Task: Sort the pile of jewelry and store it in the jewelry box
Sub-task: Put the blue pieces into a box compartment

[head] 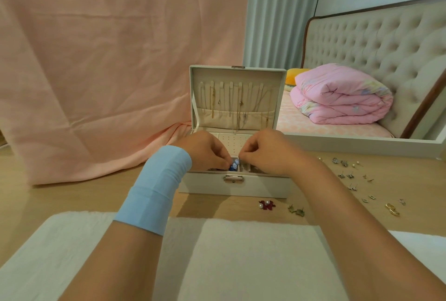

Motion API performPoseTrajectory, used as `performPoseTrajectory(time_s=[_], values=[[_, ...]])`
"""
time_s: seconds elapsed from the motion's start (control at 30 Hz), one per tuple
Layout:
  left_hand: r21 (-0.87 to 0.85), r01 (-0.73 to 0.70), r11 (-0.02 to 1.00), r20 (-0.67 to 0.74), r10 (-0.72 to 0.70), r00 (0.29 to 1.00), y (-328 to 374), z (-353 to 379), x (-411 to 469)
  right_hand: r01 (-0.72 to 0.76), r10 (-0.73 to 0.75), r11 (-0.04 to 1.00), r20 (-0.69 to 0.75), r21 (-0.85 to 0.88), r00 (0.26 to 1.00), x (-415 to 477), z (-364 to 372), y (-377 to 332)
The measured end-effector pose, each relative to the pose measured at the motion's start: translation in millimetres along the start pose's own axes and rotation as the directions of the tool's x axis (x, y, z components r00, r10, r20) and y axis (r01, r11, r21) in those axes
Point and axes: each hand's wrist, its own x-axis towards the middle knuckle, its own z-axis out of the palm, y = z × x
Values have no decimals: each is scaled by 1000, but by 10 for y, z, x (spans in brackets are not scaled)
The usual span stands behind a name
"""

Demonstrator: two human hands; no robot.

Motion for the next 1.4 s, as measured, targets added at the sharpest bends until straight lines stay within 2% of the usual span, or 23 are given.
performPoseTrajectory(time_s=[0.13,0.23,0.33,0.43,0.53,0.63,0.73,0.83,1.0,1.1,1.17,1.27,1.33,1.4], values=[[-57,7,998,-101,-13,995,-51,-51,-2,23,-22,1000,50,-3,998,0,43,-20],[-309,28,951,-126,-70,990,-88,-89,3,71,-65,995,88,-72,994,-20,-3,-31],[-474,-66,878,-110,16,994,-100,-86,-13,102,-96,992,77,-78,992,-21,-33,1],[-583,-158,797,-133,98,986,-60,-61,-26,112,-107,983,-39,148,994,-7,-36,9],[-715,-183,675,-173,82,981,24,-50,-36,111,-112,903,-22,416,993,-29,-54,-32],[-727,-220,651,-237,63,969,49,-49,-35,64,-94,799,19,598,995,-58,-76,-68],[-700,-233,675,-286,35,958,43,-43,-22,36,-58,739,11,673,998,-64,-111,-61],[-667,-200,718,-268,20,963,38,-18,-4,26,-30,736,-6,676,1000,-69,-126,-40],[-664,-73,744,-105,4,994,19,10,-7,-13,17,740,0,672,1000,-56,-117,-4],[-551,-59,832,-117,-7,993,26,24,-8,6,37,755,-53,656,998,-48,-127,-2],[-535,-60,842,-140,-18,990,29,53,9,70,11,801,-131,594,991,-36,-119,-13],[-591,-35,806,-155,-71,985,27,82,26,187,-89,883,-236,432,968,-22,-85,-32],[-670,-19,742,-152,-112,982,20,80,22,218,-139,902,-229,372,964,-27,-70,-44],[-726,-16,687,-133,-117,984,12,72,20,204,-135,893,-195,400,972,-26,-76,-35]])
